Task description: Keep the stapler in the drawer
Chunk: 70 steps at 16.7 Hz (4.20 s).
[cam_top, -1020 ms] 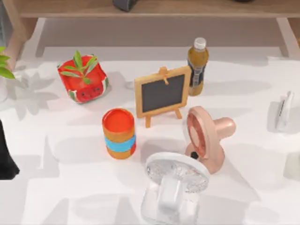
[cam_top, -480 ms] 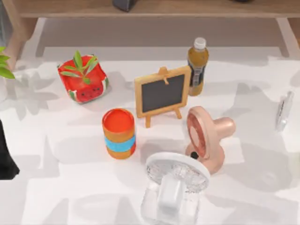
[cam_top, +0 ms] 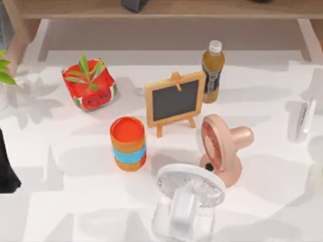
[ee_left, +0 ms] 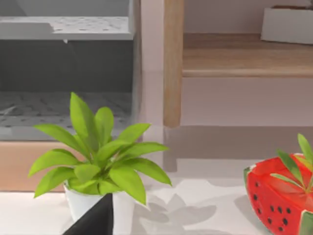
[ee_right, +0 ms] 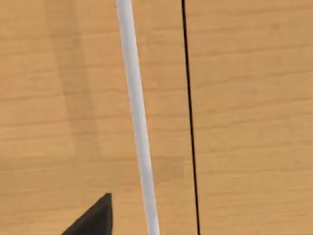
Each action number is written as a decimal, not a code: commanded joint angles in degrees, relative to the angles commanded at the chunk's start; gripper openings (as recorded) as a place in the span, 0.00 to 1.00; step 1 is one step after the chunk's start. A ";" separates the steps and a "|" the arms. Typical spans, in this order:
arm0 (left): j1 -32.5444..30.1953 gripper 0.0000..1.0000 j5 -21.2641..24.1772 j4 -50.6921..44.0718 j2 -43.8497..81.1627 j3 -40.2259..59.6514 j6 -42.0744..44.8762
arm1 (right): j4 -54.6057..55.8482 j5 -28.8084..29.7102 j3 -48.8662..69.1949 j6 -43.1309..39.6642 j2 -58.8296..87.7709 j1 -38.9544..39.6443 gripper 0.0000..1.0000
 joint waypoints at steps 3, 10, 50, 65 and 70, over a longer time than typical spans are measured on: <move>0.00 1.00 0.00 0.00 0.00 0.00 0.00 | 3.13 -1.04 2.85 -4.06 5.93 -1.24 1.00; 0.00 1.00 0.00 0.00 0.00 0.00 0.00 | 4.34 -1.42 3.95 -5.62 8.14 -1.72 1.00; 0.00 1.00 0.00 0.00 0.00 0.00 0.00 | 5.46 -2.13 1.41 -5.41 7.18 -2.56 0.00; 0.00 1.00 0.00 0.00 0.00 0.00 0.00 | 15.69 -7.67 -16.58 -5.25 -0.20 -7.95 0.00; 0.00 1.00 0.00 0.00 0.00 0.00 0.00 | 17.69 -8.89 -19.23 -5.35 -1.40 -9.19 0.00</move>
